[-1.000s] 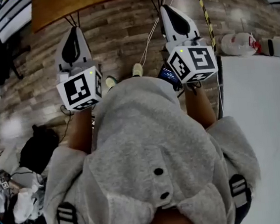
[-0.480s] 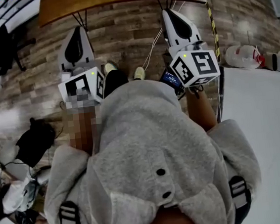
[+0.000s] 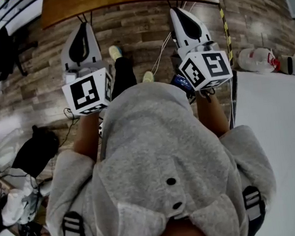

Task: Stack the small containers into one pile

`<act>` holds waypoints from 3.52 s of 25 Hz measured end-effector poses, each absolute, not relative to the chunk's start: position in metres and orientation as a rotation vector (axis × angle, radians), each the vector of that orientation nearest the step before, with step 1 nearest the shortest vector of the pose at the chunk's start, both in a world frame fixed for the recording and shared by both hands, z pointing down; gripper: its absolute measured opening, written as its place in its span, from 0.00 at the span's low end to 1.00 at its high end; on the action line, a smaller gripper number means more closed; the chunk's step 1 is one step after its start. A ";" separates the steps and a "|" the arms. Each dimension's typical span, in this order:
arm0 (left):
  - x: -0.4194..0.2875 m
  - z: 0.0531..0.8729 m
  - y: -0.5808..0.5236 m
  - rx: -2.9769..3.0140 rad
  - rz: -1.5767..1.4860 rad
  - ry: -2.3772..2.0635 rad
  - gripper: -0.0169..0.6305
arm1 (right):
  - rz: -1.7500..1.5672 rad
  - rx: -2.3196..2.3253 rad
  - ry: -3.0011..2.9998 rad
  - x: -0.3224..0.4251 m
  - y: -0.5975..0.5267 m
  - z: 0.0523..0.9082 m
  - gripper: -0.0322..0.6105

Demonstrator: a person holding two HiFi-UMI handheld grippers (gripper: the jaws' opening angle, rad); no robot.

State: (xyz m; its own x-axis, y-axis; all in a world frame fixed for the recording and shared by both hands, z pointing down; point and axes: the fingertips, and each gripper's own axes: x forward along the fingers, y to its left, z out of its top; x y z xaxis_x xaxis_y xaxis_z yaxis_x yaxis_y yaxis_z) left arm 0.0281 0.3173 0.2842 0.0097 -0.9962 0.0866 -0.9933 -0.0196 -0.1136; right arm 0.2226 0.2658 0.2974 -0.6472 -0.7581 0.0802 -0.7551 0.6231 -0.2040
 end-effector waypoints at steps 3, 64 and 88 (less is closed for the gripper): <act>0.022 0.285 0.308 -2.217 -0.226 2.184 0.04 | -0.340 -1.312 2.821 0.215 0.258 0.296 0.06; -0.240 0.312 0.001 -2.481 -0.098 2.111 0.04 | -0.250 -1.514 2.868 -0.055 -0.036 0.282 0.06; -0.129 0.288 -0.050 -2.404 -0.153 2.087 0.04 | -0.191 -1.448 2.817 0.062 -0.100 0.269 0.06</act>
